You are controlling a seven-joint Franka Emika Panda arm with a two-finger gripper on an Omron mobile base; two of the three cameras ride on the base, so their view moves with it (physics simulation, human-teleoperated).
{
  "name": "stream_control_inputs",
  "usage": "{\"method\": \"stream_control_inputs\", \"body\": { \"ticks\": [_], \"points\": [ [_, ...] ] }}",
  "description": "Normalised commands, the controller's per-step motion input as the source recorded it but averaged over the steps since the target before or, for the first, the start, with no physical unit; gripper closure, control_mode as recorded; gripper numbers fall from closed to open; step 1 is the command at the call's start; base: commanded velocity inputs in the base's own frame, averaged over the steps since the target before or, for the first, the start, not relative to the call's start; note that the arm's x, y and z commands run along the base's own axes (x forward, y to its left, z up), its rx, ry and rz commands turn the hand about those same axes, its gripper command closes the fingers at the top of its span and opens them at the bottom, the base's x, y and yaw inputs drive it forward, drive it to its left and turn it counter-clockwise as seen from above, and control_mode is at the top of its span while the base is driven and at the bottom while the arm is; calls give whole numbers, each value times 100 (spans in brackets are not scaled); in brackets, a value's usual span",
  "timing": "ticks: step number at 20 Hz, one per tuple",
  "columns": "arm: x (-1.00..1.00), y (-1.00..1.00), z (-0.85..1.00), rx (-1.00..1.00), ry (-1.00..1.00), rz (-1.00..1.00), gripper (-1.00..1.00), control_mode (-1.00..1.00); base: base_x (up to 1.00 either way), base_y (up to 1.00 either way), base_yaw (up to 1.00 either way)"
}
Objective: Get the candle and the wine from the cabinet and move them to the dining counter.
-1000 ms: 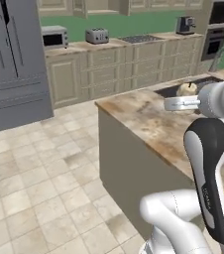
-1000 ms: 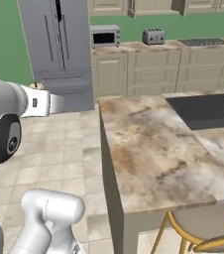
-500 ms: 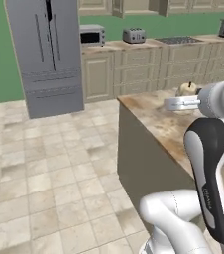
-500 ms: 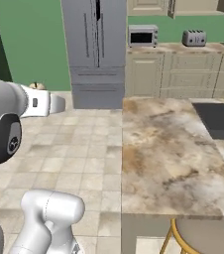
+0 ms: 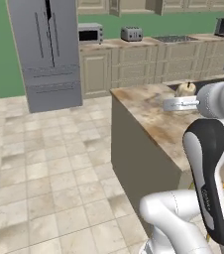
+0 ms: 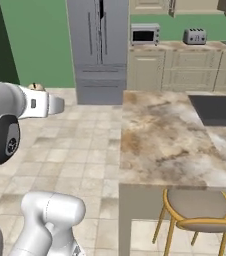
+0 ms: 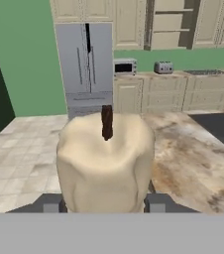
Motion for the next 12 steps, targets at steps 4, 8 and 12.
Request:
{"method": "stream_control_inputs", "body": {
  "ticks": [4,8,12],
  "points": [
    [0,0,0,0,0,0,100,100,-56,-14,-12],
    [0,0,0,0,0,0,100,100,-10,-55,3],
    [0,0,0,0,0,0,100,100,0,-100,16]
  ]
}}
